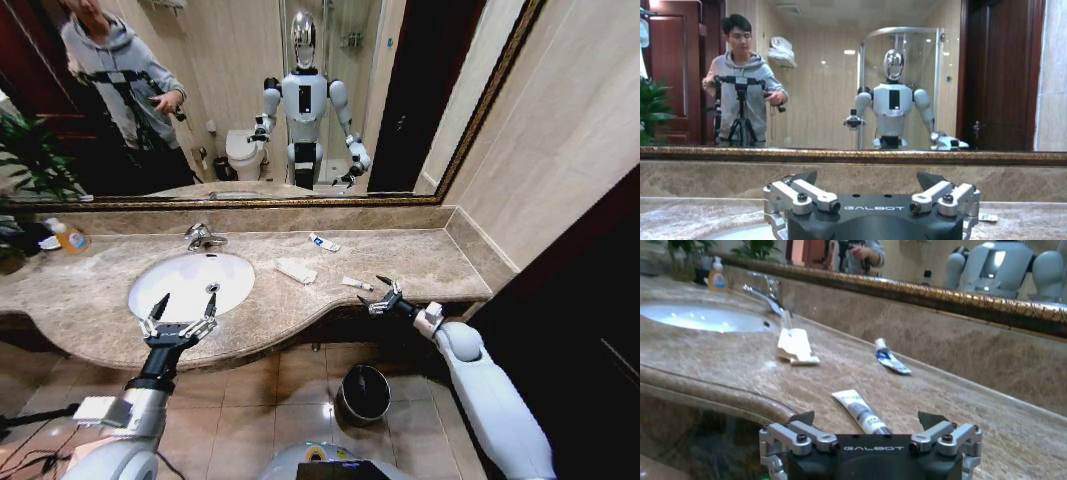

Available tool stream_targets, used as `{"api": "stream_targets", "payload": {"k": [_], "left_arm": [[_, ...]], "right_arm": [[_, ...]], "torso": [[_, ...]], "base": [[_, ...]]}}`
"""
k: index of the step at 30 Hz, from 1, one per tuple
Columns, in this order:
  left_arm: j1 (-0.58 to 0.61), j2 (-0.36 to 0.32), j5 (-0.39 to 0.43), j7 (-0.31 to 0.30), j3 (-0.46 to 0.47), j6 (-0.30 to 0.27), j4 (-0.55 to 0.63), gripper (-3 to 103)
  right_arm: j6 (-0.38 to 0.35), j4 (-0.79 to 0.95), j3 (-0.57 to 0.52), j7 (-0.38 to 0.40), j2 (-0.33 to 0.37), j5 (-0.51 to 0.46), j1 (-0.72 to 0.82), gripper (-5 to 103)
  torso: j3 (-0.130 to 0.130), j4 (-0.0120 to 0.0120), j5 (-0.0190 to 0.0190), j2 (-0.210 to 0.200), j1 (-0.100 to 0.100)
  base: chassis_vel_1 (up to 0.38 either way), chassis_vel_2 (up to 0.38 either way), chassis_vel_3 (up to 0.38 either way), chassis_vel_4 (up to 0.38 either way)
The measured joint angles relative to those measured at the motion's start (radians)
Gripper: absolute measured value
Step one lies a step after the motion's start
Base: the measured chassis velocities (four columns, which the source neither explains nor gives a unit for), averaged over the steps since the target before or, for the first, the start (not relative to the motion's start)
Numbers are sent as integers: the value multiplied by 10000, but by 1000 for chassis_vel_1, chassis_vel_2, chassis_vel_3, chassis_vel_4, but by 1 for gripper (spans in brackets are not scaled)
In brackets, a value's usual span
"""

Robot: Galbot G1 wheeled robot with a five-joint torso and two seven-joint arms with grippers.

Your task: Pick up the trash from the sink and place it in the trash bin.

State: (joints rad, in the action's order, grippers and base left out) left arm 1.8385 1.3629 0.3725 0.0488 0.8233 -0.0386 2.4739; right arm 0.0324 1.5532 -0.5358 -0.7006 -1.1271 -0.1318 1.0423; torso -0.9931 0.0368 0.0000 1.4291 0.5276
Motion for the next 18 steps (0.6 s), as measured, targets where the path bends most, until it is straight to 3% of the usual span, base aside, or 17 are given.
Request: {"api": "stream_targets", "payload": {"k": [4, 11, 12, 16, 18], "left_arm": [[0, 0, 0, 0, 0, 0, 0, 100], [0, 0, 0, 0, 0, 0, 1, 100], [0, 0, 0, 0, 0, 0, 0, 100], [0, 0, 0, 0, 0, 0, 0, 100], [0, 0, 0, 0, 0, 0, 0, 100]], "right_arm": [[-131, -265, 83, 272, -12, 206, -167, 97], [-313, -405, 74, 563, 35, 291, -225, 79], [-335, -416, 62, 564, 57, 263, -229, 71], [-368, -400, 53, 556, 79, 210, -221, 67], [-376, -362, 47, 550, 93, 165, -179, 59]], "torso": [[0, 0, 1, 0, 0], [2, 0, -3, 1, -3], [2, 0, -2, 1, -3], [1, 0, 0, 1, -2], [1, 0, 1, 1, -2]], "base": [[0, 0, 0, 0], [0, 0, 0, 0], [0, 0, 0, 0], [0, 0, 0, 0], [0, 0, 0, 0]]}}
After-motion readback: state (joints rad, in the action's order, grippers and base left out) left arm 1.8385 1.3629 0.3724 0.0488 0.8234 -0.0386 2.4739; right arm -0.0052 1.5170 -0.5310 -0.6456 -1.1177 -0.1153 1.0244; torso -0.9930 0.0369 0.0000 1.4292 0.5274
